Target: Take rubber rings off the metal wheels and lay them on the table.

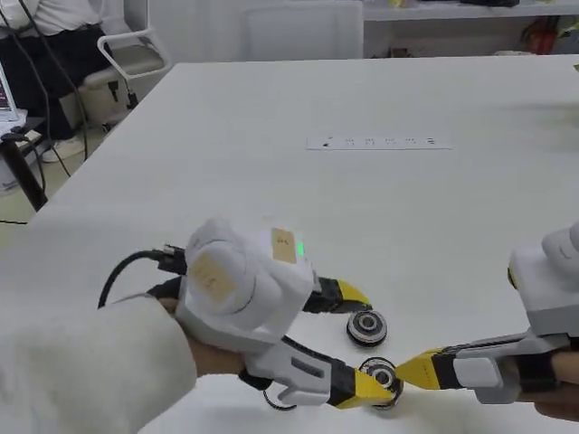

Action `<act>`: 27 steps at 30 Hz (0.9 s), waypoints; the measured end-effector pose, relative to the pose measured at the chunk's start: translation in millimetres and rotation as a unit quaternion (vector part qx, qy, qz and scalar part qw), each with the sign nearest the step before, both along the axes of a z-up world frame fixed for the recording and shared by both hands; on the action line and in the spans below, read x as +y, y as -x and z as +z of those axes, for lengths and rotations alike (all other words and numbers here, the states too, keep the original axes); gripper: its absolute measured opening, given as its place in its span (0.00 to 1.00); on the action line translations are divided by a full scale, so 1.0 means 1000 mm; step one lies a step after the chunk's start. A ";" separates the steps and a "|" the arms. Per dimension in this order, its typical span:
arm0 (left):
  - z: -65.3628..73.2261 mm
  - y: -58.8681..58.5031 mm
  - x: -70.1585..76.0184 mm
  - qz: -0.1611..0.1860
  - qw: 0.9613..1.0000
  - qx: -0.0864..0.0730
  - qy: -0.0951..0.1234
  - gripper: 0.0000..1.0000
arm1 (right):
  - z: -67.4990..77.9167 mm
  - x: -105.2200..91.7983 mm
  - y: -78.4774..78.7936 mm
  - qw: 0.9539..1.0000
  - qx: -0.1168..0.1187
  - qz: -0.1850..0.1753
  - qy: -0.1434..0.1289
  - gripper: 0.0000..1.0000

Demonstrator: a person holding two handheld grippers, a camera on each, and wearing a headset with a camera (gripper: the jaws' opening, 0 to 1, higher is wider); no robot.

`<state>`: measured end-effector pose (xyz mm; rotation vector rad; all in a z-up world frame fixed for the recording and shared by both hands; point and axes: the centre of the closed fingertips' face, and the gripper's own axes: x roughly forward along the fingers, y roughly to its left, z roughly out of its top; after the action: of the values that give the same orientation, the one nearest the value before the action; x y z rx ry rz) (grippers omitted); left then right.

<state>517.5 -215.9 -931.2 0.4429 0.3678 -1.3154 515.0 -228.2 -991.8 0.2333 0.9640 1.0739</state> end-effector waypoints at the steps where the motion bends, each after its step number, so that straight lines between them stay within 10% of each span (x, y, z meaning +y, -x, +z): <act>1: 0.003 0.000 0.002 0.003 1.000 0.001 0.001 0.60 | 0.000 0.000 0.000 1.000 0.002 -0.002 -0.001 0.00; 17: 0.070 0.001 0.090 0.109 0.993 -0.045 0.022 0.84 | 0.008 0.002 0.000 1.000 -0.001 0.000 -0.014 0.00; 27: 0.067 0.022 0.152 0.207 0.977 -0.043 0.016 0.85 | 0.012 0.005 0.000 1.000 -0.003 0.000 -0.024 0.00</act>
<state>495.0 -64.2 -864.2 0.3704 0.3441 -0.8918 514.6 -223.6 -979.6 0.2708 0.9339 1.0977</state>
